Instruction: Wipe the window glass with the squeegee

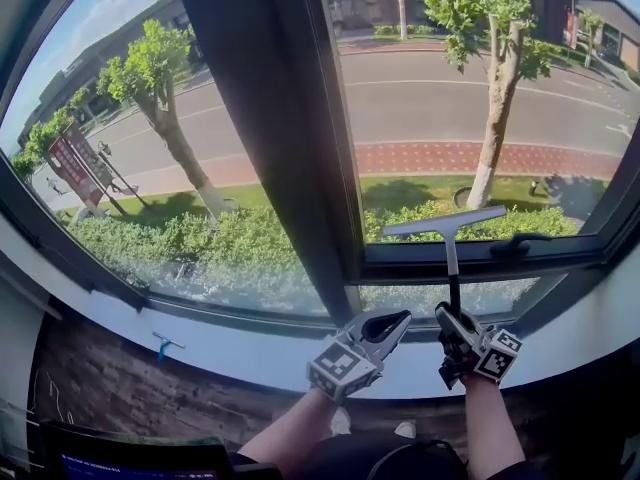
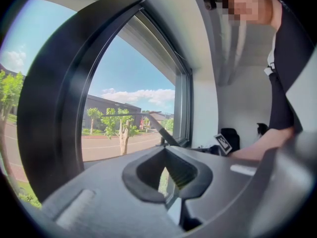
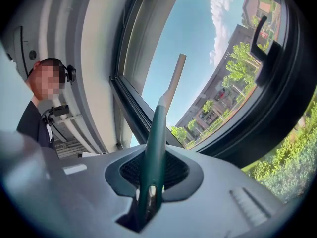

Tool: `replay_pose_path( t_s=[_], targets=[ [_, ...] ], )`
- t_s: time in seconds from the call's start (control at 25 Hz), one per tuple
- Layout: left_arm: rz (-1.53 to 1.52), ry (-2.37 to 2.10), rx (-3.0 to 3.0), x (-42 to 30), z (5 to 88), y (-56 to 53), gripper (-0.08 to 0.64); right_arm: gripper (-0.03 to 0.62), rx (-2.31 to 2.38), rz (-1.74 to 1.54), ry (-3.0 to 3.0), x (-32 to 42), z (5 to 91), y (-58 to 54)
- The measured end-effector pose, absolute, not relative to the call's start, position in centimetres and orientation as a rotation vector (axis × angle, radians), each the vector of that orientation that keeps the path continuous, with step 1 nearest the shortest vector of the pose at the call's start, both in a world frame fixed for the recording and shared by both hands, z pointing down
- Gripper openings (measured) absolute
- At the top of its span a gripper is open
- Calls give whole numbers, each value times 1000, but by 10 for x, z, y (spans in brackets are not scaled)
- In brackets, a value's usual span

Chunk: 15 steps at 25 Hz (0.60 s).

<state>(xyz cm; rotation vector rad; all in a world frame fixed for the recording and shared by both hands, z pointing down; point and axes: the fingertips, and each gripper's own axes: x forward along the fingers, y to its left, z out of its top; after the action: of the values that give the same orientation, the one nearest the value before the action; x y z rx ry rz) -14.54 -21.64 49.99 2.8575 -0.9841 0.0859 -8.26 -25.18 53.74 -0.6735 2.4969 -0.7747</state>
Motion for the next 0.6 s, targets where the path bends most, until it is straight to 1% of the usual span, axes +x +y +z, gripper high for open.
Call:
replay_pose_path(
  t_s=[0.36, 0.6],
  targets=[
    [2, -912, 2983, -115, 458, -216, 2, 55, -716, -551, 2468, -31, 450, -237],
    [-43, -821, 3062, -85, 439, -205, 2, 56, -778, -424, 2440, 13, 419, -213]
  ],
)
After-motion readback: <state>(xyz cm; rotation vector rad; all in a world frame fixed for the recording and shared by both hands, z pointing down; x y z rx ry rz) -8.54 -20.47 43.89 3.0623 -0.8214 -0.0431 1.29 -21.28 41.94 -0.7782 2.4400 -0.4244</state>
